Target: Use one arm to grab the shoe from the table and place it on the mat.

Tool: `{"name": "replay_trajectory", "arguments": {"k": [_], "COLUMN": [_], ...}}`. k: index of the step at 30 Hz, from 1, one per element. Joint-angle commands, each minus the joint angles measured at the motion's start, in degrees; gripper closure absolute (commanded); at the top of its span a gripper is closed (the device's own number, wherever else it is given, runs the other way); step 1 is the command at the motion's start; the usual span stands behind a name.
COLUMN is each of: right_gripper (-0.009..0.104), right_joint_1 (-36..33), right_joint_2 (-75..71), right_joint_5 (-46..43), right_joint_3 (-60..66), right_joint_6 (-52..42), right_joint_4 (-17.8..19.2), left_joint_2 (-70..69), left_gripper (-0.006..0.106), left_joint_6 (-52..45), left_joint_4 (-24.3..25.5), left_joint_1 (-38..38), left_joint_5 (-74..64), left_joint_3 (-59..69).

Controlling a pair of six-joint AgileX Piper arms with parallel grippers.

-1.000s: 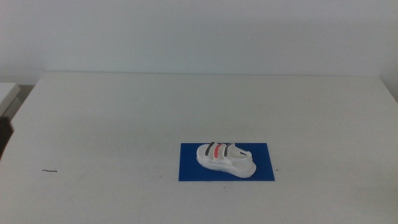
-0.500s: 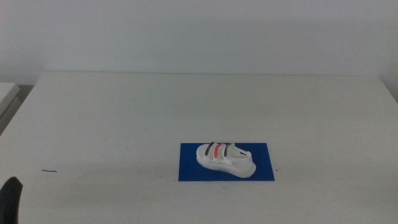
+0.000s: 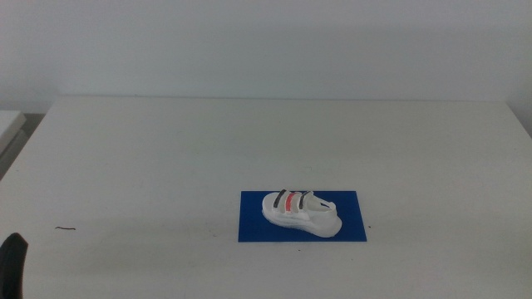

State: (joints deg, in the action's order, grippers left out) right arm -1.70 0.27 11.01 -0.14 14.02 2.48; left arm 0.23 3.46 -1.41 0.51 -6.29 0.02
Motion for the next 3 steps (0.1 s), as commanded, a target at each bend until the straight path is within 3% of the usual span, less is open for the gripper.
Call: {"name": "replay_trajectory", "arguments": {"k": [1,3], "right_gripper": [0.016,0.016], "right_joint_1": [0.01,0.01], "right_joint_2": [-0.27,-0.27], "right_joint_5": [-0.67,-0.67], "right_joint_3": [0.14,0.14], "right_joint_6": [-0.33,-0.33], "right_joint_4": [0.23,0.23], "left_joint_2": [-0.23,-0.23], "left_gripper": [0.007,0.007], "left_joint_6": [0.49,0.49], "left_joint_4": [0.1,0.1], "left_joint_1": [0.13,0.13], "left_joint_5": [0.98,0.98], "left_joint_3": [-0.02,-0.02]}}
